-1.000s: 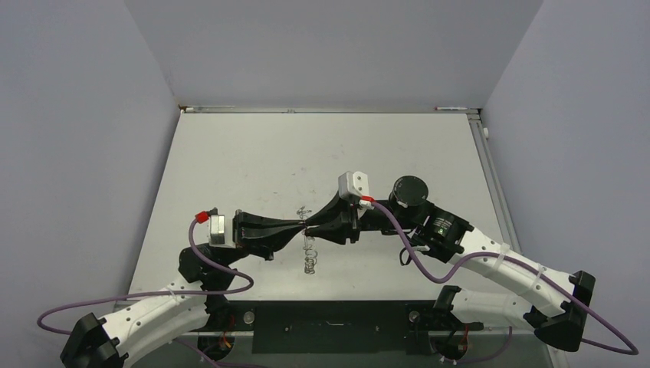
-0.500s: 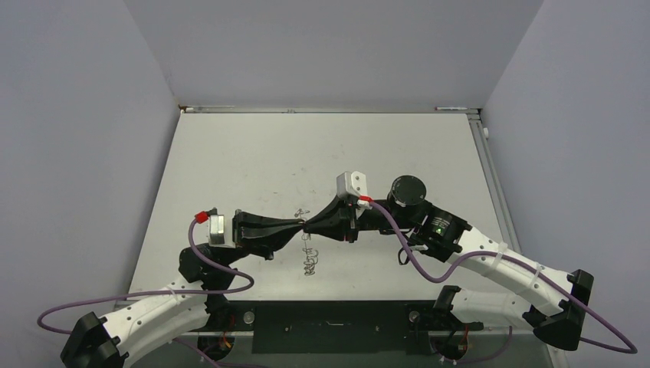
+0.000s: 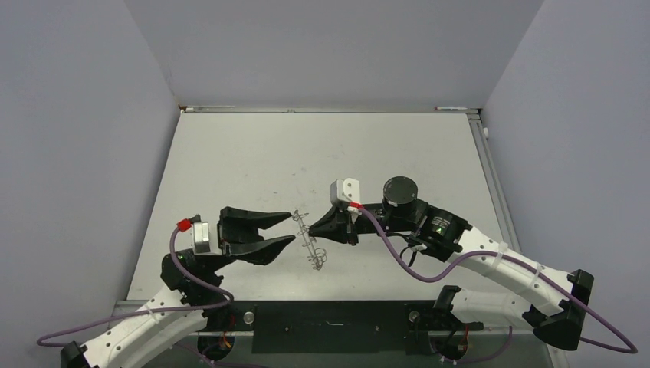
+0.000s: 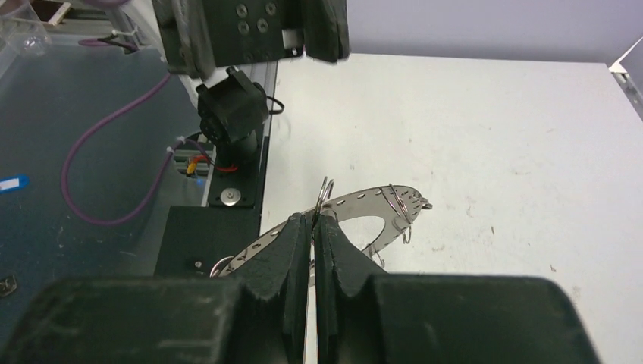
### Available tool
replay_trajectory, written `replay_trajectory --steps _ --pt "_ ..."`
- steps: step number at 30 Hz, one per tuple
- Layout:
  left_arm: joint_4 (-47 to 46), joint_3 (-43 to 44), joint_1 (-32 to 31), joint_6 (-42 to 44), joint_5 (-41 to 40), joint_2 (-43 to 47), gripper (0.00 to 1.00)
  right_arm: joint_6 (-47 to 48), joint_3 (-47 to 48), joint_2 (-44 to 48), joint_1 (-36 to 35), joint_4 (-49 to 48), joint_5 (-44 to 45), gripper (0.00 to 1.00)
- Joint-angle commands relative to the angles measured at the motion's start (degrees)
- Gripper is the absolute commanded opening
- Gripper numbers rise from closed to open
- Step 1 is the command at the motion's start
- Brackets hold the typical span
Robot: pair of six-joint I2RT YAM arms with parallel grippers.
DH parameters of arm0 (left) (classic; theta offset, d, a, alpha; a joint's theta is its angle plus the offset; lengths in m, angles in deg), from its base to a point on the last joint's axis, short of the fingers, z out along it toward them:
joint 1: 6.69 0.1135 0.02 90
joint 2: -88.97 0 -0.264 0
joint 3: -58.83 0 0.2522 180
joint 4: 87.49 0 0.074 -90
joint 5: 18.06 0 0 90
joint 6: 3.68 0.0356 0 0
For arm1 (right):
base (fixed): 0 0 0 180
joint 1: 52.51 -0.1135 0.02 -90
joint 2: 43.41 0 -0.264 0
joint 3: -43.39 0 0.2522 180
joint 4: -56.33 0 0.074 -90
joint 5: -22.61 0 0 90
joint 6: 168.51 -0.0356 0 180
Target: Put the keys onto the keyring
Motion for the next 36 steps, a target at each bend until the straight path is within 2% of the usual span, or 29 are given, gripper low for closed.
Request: replay_trajectory --steps 1,4,8,13,19,24,29,36 --pt "26.74 9.97 -0.34 8.05 -0.38 4.71 0.46 5.05 5.75 -0.20 0.17 5.33 1.54 0.05" --pt "44.88 17.96 -0.34 15.78 0.08 4.29 0.46 8.85 9.38 -1.86 0.11 13.09 3.20 0.05" --pt "62.27 26.31 -0.21 24.95 0.59 1.27 0.45 12.55 13.58 -3.87 -0.26 20.56 6.71 0.05" --pt "76.40 34.54 -0.25 36.87 5.12 -4.04 0.42 15.24 18.26 -6.68 -3.25 29.05 11.19 0.05" --pt "82.94 37.91 -0.31 44.78 9.59 -8.88 0.40 15.78 18.91 -7.92 -8.18 32.48 14.87 0.05" --pt "83.61 38.39 -0.34 45.53 11.22 -11.29 0.29 15.70 18.19 -6.74 -8.55 31.50 14.43 0.05" --pt "83.58 37.81 -0.33 45.54 16.91 -10.80 0.29 15.94 18.19 -6.79 -8.79 31.40 14.03 0.05" --pt "81.31 36.81 -0.27 44.57 16.74 -12.06 0.28 15.92 18.16 -6.98 -9.34 31.14 13.70 0.05"
